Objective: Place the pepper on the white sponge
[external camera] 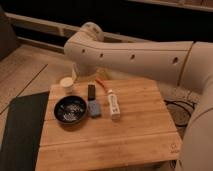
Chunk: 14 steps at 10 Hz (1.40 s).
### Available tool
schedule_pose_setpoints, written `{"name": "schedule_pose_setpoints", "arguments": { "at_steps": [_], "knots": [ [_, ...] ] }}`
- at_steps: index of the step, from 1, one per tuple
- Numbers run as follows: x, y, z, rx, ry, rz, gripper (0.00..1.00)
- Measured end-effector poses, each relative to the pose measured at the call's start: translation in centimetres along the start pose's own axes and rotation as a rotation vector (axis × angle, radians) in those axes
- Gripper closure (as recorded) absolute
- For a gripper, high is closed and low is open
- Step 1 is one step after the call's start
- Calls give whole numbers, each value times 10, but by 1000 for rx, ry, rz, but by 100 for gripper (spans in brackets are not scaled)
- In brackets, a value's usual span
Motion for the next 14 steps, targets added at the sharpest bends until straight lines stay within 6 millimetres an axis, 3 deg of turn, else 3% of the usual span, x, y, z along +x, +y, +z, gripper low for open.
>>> {"name": "schedule_pose_setpoints", "arguments": {
  "at_steps": [2,5,8,10,14],
  "knots": [
    [5,-3,6,16,10,15,35],
    [-7,-49,27,129,4,41,35],
    [-46,-105,43,181,-40,14,35],
    [-66,-139,65,143,-63,33,35],
    [-91,-173,100,-13,-111,91,35]
  ]
}}
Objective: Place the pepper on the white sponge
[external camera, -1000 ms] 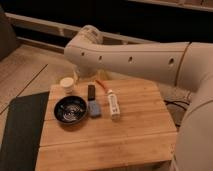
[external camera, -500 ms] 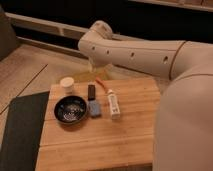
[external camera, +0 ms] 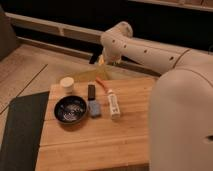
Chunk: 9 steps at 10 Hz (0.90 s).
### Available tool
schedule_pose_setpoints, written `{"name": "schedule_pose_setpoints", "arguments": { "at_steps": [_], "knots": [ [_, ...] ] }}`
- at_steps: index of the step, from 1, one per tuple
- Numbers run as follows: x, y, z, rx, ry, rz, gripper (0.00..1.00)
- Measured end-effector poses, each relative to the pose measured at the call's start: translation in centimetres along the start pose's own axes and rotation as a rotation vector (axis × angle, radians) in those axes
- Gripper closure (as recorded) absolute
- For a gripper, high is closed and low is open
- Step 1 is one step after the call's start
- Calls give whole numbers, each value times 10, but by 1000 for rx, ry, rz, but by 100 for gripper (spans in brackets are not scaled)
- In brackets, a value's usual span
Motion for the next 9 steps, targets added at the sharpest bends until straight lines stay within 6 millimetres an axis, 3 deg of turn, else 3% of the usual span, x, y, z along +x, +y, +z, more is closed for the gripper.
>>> {"name": "schedule_pose_setpoints", "arguments": {
  "at_steps": [6,9],
  "knots": [
    [-8,1,5,-27,-22,-9,35],
    [-32,-4,18,-9,-107,-96,35]
  ]
}}
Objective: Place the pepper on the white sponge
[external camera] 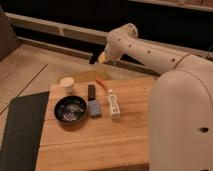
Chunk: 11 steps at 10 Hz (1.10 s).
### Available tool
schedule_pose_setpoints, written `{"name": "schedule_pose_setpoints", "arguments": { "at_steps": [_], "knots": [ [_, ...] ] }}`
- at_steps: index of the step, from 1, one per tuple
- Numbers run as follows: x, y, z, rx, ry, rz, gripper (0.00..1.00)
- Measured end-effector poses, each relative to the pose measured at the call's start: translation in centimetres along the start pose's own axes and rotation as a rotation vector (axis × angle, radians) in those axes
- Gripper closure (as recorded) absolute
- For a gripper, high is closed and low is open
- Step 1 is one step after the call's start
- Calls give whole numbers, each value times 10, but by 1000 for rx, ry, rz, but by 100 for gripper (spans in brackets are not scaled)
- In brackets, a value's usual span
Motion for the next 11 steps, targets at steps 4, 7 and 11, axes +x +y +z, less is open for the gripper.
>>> {"name": "schedule_pose_setpoints", "arguments": {
  "at_steps": [4,7,11],
  "knots": [
    [11,6,50,-32,19,-73,35],
    [27,2,82,-35,96,-87,35],
    [42,4,119,-45,198,-61,35]
  ]
}}
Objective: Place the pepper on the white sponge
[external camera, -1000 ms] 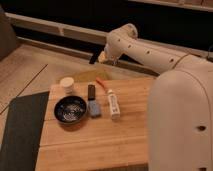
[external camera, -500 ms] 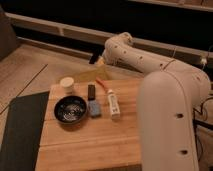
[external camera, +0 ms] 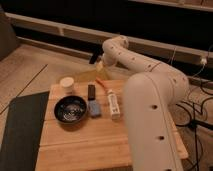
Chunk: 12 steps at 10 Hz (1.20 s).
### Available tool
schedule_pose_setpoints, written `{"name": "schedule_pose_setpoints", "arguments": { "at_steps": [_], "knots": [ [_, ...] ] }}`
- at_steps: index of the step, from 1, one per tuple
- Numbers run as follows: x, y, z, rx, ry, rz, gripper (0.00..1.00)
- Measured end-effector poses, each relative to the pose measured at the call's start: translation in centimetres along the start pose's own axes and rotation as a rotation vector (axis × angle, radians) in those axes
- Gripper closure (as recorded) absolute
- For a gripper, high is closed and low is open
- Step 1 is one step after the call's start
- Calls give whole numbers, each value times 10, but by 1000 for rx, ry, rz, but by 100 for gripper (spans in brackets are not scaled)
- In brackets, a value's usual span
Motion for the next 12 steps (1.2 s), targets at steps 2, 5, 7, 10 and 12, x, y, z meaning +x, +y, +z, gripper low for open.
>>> {"name": "schedule_pose_setpoints", "arguments": {
  "at_steps": [2,5,7,10,12],
  "knots": [
    [11,7,20,-17,62,10,35],
    [28,10,39,-34,142,29,35],
    [30,11,41,-38,149,31,35],
    [26,10,39,-29,136,14,35],
    [13,10,36,5,102,-64,35]
  ]
}}
